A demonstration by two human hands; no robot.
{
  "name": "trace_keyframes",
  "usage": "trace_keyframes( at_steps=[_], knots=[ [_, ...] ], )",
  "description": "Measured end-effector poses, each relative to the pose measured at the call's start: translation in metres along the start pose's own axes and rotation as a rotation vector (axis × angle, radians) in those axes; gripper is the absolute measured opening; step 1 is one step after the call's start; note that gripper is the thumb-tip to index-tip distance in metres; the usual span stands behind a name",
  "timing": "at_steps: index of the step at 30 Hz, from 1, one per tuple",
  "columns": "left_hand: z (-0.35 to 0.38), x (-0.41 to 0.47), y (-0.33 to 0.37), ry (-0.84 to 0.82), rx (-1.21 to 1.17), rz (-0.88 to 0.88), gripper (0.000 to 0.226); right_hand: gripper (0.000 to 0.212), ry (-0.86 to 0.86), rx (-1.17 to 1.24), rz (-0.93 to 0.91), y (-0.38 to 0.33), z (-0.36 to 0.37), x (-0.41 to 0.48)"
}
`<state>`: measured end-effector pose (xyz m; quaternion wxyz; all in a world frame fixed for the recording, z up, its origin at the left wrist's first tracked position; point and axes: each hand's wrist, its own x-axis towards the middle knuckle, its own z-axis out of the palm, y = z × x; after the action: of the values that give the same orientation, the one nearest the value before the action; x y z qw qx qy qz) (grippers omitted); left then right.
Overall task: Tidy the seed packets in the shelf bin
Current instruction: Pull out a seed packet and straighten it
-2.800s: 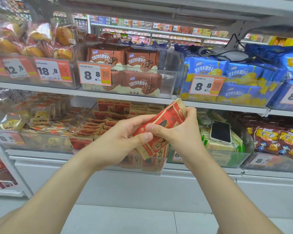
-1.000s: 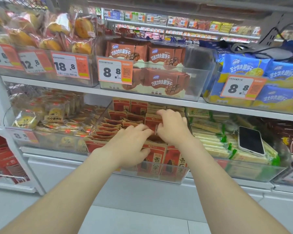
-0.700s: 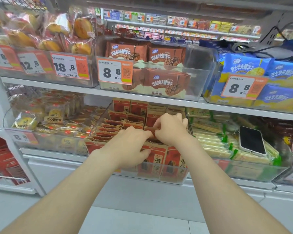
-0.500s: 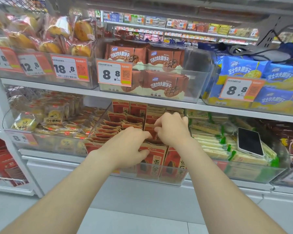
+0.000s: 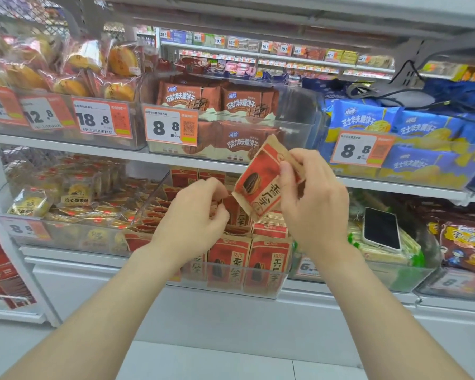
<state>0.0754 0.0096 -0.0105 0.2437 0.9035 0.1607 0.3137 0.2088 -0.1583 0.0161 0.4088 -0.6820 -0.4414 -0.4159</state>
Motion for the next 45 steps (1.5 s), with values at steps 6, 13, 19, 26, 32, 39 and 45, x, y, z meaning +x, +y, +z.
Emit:
trace_keyframes(
  at_steps=[6, 13, 19, 26, 32, 39, 45],
  knots=[
    [0.007, -0.021, 0.062, 0.139, -0.269, 0.272, 0.019, 0.011, 0.046, 0.222, 0.235, -0.023, -0.030, -0.008],
    [0.024, -0.031, 0.075, -0.051, -0.403, 0.061, 0.032, 0.040, -0.203, 0.602, 0.966, -0.025, -0.033, -0.015],
    [0.031, -0.032, 0.074, -0.082, -0.532, -0.105, 0.036, 0.043, -0.444, 0.898, 1.027, -0.027, -0.043, -0.016],
    [0.028, -0.032, 0.080, -0.174, -0.747, -0.151, 0.029, 0.016, -0.311, 0.889, 1.001, -0.024, -0.046, -0.022],
    [0.027, -0.034, 0.088, -0.171, -0.856, -0.248, 0.025, 0.015, -0.358, 0.842, 0.919, -0.026, -0.044, -0.024],
    [0.026, -0.030, 0.089, -0.175, -1.034, -0.322, 0.026, 0.012, -0.254, 0.719, 0.776, -0.025, -0.033, -0.027],
    [0.030, -0.022, 0.082, -0.076, -1.126, -0.388, 0.026, 0.003, -0.290, 0.701, 0.691, -0.027, -0.034, -0.027]
  ],
)
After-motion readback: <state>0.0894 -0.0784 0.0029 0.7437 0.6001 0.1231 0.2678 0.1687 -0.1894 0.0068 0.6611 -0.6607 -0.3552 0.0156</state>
